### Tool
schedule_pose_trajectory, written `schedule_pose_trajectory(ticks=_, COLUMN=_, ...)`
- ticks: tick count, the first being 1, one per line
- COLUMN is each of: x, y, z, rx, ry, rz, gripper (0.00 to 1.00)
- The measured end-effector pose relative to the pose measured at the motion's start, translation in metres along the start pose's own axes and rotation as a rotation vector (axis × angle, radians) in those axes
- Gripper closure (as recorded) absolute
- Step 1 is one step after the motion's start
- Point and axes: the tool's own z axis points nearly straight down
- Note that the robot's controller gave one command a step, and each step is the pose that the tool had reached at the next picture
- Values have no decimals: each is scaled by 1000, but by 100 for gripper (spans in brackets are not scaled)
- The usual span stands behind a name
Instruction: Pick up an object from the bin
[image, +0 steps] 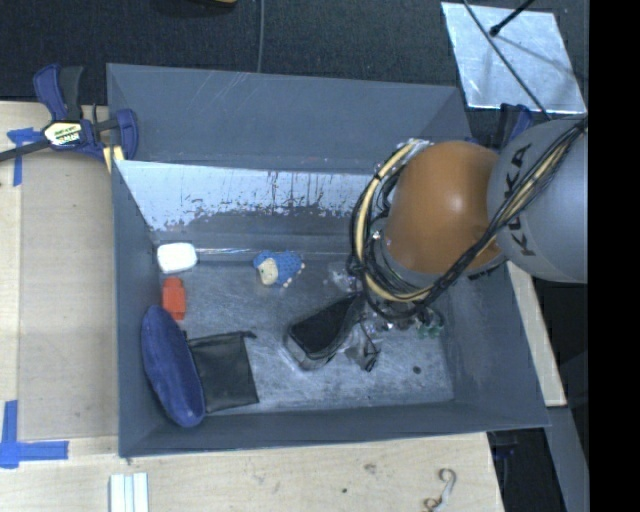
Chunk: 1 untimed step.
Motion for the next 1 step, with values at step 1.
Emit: schedule_pose_trajectory(ticks=1, x=-4, y=-4, z=83, rx=-1, ry=0, rz=-556, gripper=0)
